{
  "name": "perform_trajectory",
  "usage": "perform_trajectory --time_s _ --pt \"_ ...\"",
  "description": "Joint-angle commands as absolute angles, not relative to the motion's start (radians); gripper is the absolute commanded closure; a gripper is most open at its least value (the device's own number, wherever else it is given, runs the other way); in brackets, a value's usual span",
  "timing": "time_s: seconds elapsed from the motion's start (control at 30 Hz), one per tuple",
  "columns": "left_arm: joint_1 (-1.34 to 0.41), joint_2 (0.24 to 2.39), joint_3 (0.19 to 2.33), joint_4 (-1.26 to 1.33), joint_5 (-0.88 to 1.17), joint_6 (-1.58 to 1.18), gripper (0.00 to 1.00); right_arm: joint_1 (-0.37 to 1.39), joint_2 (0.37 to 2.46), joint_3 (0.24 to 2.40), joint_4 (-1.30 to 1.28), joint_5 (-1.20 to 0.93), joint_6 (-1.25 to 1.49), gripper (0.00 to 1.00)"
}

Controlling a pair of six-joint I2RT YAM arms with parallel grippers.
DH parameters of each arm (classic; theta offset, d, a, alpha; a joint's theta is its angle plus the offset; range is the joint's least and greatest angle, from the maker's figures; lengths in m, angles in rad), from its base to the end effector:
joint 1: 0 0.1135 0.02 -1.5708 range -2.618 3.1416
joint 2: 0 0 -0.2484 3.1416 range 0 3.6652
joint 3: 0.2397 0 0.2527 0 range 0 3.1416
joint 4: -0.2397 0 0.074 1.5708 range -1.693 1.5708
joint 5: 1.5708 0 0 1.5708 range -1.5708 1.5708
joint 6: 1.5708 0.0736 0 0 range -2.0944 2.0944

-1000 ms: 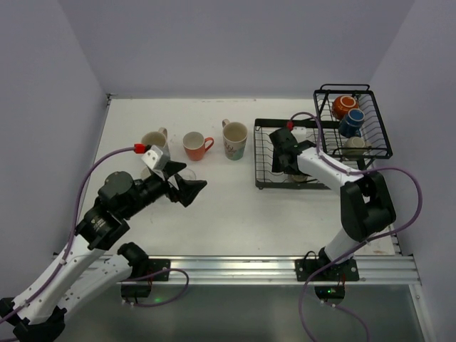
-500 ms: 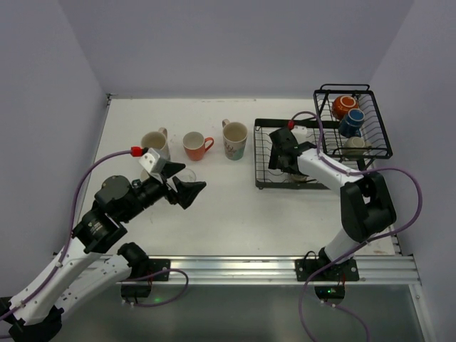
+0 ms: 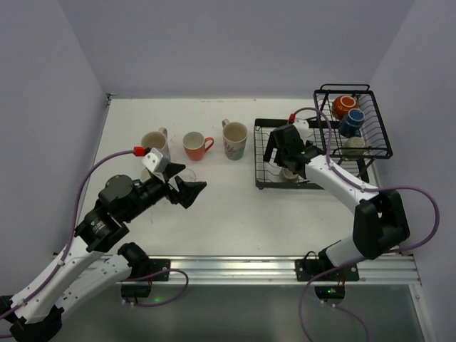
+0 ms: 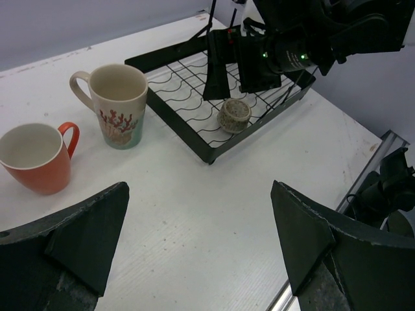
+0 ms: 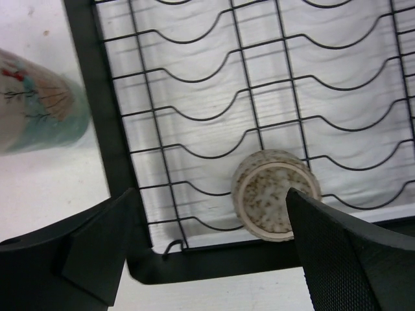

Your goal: Unload the cups from the dish rack

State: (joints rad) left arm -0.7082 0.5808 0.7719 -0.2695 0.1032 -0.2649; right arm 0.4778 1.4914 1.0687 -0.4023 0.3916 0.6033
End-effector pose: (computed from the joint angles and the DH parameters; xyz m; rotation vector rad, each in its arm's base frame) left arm 0.1384 -0.1285 0.3438 0.4564 1.6530 -0.8187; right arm 0.3194 0.1338 0.2108 0.3239 2.2955 0.0722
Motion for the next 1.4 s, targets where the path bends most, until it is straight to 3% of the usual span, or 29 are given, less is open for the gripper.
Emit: perform_trajectory --time_s 0.0,0.27,0.47,0.63,0.67,0.7,0.73,0.9,1.07,1.37 --pt "-0.71 0.581 0.77 -0.241 0.095 -0.236 0.05 0.462 1.515 1.08 -0.514 0.535 0.62 0.01" --pt "-0.712 0.581 0.767 -0.241 0.092 -0.236 0.05 0.43 1.604 1.054 -0.549 0.563 0.653 0.01" --pt "-0.71 0.588 0.765 -0.241 0.084 -0.235 0.05 0.426 1.634 1.046 -0.471 0.466 0.638 0.01" --pt "-0.71 0.601 0.764 -0.241 0.08 -0.236 0.05 0.428 1.614 1.023 -0.399 0.472 0.635 0.21" --pt "-0.71 0.604 0.764 -0.241 0.081 -0.235 0.05 0.426 1.606 1.019 -0.39 0.486 0.635 0.26" --pt "-0.71 0.609 0.764 -0.241 0.081 -0.236 0.05 0.428 1.597 1.014 -0.381 0.497 0.634 0.4" --pt "-0.71 0.617 0.764 -0.239 0.084 -0.236 0.05 0.426 1.573 1.003 -0.361 0.502 0.63 0.46" --pt "-0.71 0.646 0.765 -0.23 0.098 -0.265 0.06 0.436 1.482 0.965 -0.276 0.503 0.597 0.66" --pt "-0.712 0.683 0.767 -0.175 0.182 -0.336 0.1 0.46 1.33 0.908 -0.17 0.414 0.581 0.67" --pt "-0.712 0.778 0.629 0.17 0.347 -0.572 0.2 0.471 1.019 0.703 0.115 -0.076 0.747 0.7"
